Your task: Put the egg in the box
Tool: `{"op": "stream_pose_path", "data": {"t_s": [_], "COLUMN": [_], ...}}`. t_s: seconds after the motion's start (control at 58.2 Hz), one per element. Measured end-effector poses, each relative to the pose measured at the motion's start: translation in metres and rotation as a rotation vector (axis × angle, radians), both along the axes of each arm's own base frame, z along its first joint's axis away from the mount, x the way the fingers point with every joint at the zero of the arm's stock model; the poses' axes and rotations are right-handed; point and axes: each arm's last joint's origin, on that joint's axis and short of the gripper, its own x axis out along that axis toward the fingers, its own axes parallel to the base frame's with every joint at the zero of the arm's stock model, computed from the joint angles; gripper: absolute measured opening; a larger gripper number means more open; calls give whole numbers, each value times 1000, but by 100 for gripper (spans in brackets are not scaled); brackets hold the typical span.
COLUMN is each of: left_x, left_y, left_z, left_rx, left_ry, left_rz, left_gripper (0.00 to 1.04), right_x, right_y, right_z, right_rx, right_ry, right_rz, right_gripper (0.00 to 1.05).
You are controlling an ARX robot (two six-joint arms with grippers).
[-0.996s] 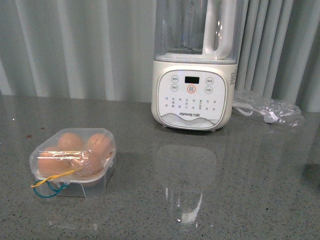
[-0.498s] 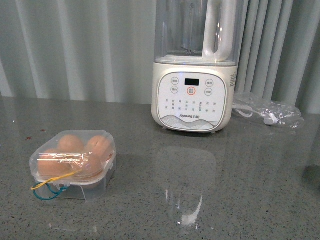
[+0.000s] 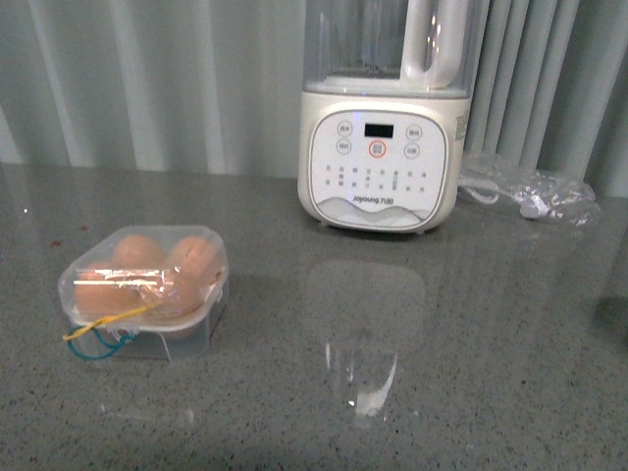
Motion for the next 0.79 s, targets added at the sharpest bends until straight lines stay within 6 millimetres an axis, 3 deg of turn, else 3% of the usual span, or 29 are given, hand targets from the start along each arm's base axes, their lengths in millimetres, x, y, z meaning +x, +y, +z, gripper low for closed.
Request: {"op": "stream_pose_path", "data": {"t_s": [0.12,0.79], "left_x": [0,0], "left_y": [0,0], "left_z": [0,0], "left_rx": [1,0], "left_ry": [0,0], "left_rz": [0,0], "left_gripper": [100,98], "right_x": [0,0], "right_y": [0,0], "right_z": [0,0], "right_rx": [0,0], "right_ry": [0,0], "right_rz": [0,0], "right_gripper": [98,98]}}
